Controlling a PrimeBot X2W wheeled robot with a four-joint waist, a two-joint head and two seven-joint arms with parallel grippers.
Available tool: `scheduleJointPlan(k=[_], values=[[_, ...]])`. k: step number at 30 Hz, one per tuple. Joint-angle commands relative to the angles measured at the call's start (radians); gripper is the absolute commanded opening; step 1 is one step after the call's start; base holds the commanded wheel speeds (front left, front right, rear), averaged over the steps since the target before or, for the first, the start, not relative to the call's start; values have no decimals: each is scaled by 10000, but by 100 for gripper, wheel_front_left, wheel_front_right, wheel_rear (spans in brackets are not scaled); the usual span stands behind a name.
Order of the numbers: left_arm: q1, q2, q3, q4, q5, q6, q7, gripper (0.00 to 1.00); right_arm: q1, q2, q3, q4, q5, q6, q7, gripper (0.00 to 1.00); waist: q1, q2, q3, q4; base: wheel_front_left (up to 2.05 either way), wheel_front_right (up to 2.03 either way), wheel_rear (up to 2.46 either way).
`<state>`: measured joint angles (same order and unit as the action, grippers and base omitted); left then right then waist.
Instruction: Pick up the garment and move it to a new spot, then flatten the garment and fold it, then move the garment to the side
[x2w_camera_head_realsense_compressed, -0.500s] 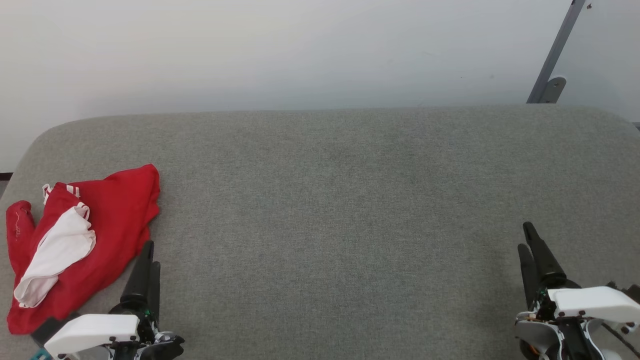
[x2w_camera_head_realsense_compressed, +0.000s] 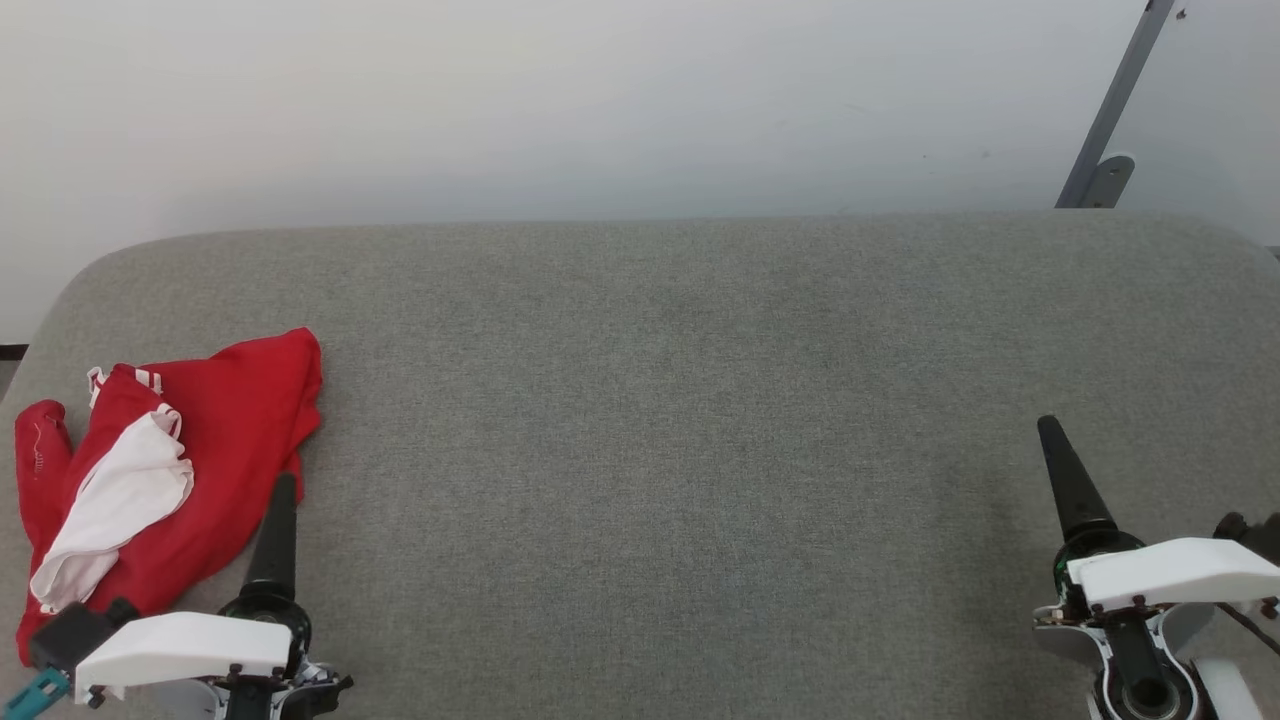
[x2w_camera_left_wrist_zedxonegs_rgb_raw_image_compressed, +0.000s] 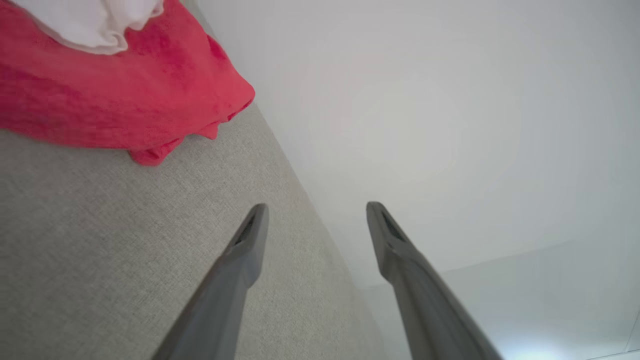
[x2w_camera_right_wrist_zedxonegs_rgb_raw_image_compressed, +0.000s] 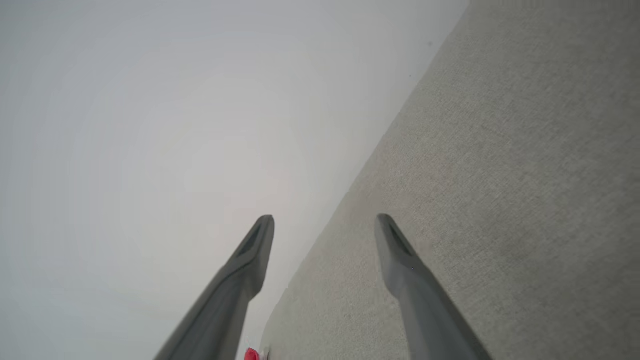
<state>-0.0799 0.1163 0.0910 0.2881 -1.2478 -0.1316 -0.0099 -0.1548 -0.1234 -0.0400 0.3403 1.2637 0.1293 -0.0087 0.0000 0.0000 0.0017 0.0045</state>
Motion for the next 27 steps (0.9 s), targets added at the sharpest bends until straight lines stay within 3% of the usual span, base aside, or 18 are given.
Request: scheduleJointPlan(k=[1,27], values=[[-318,102,50,-172,546,4,-114,100,-329,-132,119,-112,-459,15,-125,100,0,0,-1,1,0,0,0],[-86,391,-110,-651,5731,117,-974,100,-781,-406,201,-100,-5518,17,-988,100,0,0,61,17,0,0,0]])
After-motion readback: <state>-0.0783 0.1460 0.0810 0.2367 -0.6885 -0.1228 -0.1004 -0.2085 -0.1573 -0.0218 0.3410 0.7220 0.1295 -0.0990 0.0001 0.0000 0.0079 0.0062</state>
